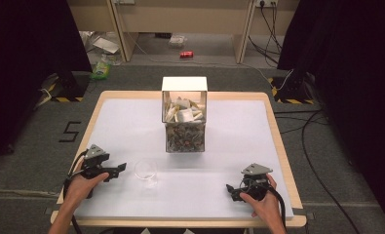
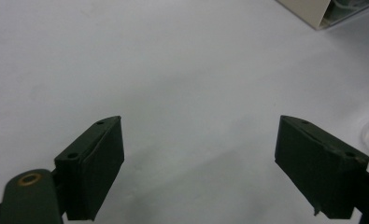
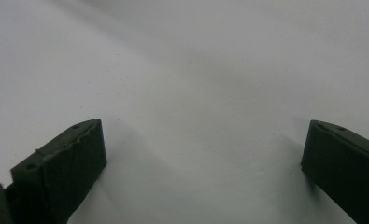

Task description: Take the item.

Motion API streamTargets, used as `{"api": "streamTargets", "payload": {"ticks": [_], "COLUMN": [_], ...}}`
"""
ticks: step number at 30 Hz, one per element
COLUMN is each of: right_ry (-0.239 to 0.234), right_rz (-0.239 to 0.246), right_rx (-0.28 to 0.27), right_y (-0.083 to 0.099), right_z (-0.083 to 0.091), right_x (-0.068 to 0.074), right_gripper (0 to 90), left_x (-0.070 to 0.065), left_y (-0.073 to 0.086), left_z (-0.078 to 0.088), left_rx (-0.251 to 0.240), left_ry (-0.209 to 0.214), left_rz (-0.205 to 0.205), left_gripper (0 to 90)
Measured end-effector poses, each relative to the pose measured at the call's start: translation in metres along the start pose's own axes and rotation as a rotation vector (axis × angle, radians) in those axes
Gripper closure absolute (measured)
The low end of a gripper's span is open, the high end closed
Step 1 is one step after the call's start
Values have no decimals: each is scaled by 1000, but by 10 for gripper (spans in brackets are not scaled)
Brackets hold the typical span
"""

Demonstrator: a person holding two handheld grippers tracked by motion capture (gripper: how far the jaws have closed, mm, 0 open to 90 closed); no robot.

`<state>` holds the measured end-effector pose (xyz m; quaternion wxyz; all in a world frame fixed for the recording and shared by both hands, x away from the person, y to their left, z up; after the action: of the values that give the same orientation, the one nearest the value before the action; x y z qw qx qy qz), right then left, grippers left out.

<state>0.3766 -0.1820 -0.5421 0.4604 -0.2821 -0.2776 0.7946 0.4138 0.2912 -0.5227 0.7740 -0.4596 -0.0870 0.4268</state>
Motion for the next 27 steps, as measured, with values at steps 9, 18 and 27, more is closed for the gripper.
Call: {"api": "streamTargets", "payload": {"ticks": [9,18,27], "right_ry": [0,-1,-1], "right_rz": [0,0,0], "right_rx": [0,0,0], "right_y": [0,0,0], "right_z": [0,0,0], "right_x": [0,0,0], "right_gripper": [5,5,5], "left_x": [-6,-24,-39], "left_y": [-29,-58,-83], "left_z": [16,21,27], "left_rx": [-62,-104,-151], "left_ry": [30,74,118], "left_rz": [-28,-74,-97], "left_gripper": [160,167,193]}}
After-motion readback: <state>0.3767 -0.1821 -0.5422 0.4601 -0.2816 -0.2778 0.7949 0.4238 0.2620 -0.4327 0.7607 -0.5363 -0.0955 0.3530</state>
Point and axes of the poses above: each handheld gripper's, and its own axes: z roughly backward along the jaws, y roughly out of its underside, x roughly to its left, the point moved 6 cm from there along -z, roughly forward along the jaws, and after that the axes turned 15 degrees about y, right-handed, at the moved point
